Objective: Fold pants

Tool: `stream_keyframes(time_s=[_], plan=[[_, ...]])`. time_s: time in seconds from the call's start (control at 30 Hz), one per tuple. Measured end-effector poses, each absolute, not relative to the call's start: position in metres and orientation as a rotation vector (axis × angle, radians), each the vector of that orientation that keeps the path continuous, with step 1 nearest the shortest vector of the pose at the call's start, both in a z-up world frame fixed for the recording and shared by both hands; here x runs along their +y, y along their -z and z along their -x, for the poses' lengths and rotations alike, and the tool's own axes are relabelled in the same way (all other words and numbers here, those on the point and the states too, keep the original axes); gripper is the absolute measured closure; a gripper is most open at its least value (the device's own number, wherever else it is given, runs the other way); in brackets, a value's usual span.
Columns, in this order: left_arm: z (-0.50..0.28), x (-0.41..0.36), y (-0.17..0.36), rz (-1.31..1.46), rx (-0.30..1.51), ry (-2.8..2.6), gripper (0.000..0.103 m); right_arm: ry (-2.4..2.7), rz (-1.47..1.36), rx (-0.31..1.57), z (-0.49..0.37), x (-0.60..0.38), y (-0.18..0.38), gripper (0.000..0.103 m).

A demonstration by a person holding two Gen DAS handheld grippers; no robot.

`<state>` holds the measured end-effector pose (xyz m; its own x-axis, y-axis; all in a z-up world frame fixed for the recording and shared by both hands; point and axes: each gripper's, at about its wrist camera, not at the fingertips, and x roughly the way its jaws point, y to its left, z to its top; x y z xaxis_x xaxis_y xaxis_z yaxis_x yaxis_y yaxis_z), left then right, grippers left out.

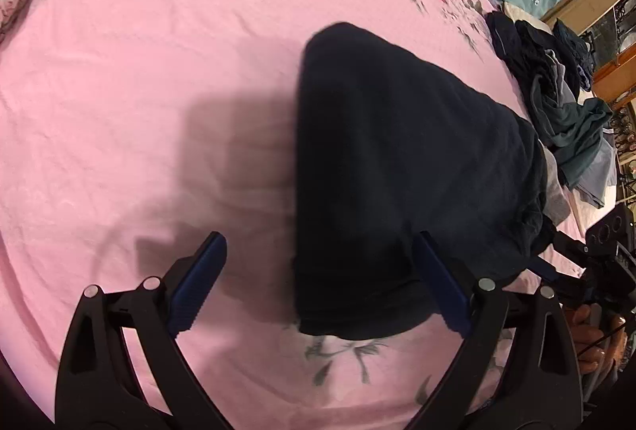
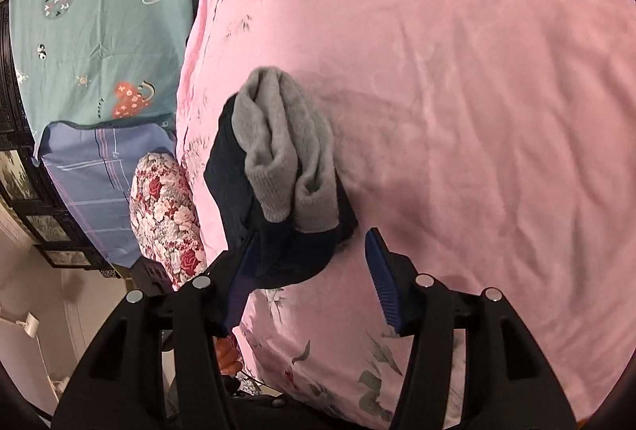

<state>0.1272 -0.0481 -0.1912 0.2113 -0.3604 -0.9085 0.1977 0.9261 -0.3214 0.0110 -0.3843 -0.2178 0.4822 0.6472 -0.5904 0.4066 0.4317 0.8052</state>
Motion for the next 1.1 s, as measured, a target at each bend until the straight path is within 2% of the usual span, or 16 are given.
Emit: stream_keyframes(time_s=[0.23, 0.37, 0.5, 0.7, 0.8, 0.87, 1.0, 1.07, 1.1], plan=[[-0.129, -0.068, 0.198, 0.120, 1.328, 0.416, 0.007, -0.224, -1.153, 1.163, -0.032, -0.373, 0.220, 0.048], [-0.137, -0.072, 0.200, 0.156, 1.343, 0.396, 0.007, -0.242, -1.156, 1.177, -0.044, -0.370, 0.224, 0.038], [-0.140, -0.081, 0.191, 0.183, 1.307, 0.425, 0.007, -0.275, -1.136, 1.176, -0.050, -0.369, 0.216, 0.038], [-0.138, -0.104, 0.200, 0.062, 1.299, 0.420, 0.009, -0.233, -1.026, 1.199, -0.064, -0.364, 0.211, 0.038], [-0.140, -0.106, 0.200, 0.069, 1.304, 0.415, 0.009, -0.244, -1.033, 1.218, -0.071, -0.359, 0.211, 0.030], [-0.140, -0.108, 0.200, 0.069, 1.307, 0.414, 0.009, -0.263, -0.939, 1.233, -0.075, -0.348, 0.207, 0.028], [-0.142, -0.110, 0.200, 0.065, 1.306, 0.406, 0.009, -0.251, -0.874, 1.255, -0.081, -0.341, 0.208, 0.029], [-0.140, -0.109, 0.200, 0.062, 1.301, 0.406, 0.012, -0.234, -0.849, 1.274, -0.083, -0.340, 0.207, 0.042], [-0.140, -0.112, 0.199, 0.059, 1.296, 0.405, 0.013, -0.223, -0.819, 1.287, -0.083, -0.340, 0.206, 0.045]])
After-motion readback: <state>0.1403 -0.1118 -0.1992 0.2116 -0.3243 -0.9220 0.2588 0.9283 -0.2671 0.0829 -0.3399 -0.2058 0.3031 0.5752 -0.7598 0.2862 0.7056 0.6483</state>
